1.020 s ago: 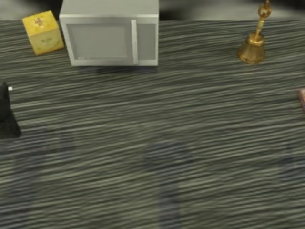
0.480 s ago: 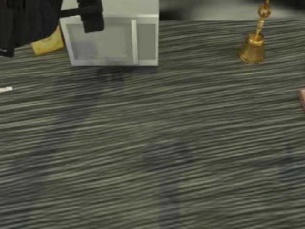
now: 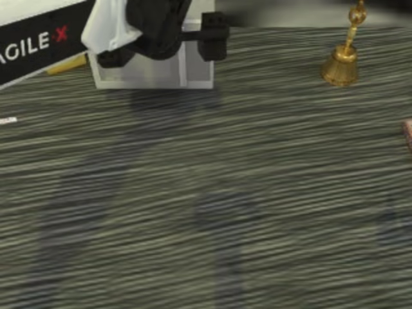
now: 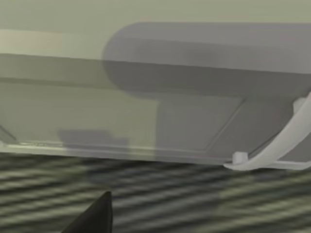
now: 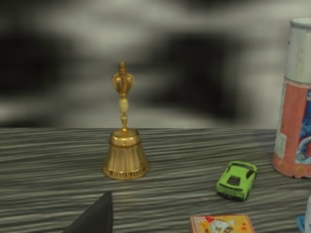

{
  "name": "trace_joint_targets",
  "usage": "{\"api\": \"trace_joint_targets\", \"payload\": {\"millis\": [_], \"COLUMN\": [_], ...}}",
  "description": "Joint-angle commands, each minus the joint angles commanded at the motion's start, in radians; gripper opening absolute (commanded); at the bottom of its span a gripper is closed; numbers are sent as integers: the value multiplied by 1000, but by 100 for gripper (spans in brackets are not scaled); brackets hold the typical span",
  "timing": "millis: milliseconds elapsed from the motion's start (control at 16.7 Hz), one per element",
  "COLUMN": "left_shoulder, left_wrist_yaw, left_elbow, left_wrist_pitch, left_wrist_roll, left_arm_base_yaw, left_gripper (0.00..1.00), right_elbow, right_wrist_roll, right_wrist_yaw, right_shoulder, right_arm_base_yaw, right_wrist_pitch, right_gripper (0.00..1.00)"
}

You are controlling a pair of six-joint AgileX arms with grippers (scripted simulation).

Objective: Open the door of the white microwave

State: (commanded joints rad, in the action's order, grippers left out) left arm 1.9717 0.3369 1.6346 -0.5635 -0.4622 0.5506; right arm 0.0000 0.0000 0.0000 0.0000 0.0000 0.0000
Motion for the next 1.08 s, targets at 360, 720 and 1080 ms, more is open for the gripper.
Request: {"api": "trace_joint_targets", "payload": {"millis": [360, 720, 1080], "left_shoulder": [50, 169, 273], "left_wrist_yaw": [10, -9, -28], "left_elbow": [40, 96, 144], "left_wrist_pitch": [-22, 48, 113], "left_wrist_roll": [-10, 16, 40], "left_arm_base_yaw": [15, -14, -42], "left_gripper": [100, 100, 100], "right_elbow": [0, 0, 0], "right_wrist_roll": [0, 0, 0], "right_wrist_yaw": [0, 0, 0], "right_shoulder": [0, 0, 0], "right_arm_base_yaw": [0, 0, 0], "right_wrist_pitch": [0, 0, 0], "right_gripper": [100, 100, 100]}}
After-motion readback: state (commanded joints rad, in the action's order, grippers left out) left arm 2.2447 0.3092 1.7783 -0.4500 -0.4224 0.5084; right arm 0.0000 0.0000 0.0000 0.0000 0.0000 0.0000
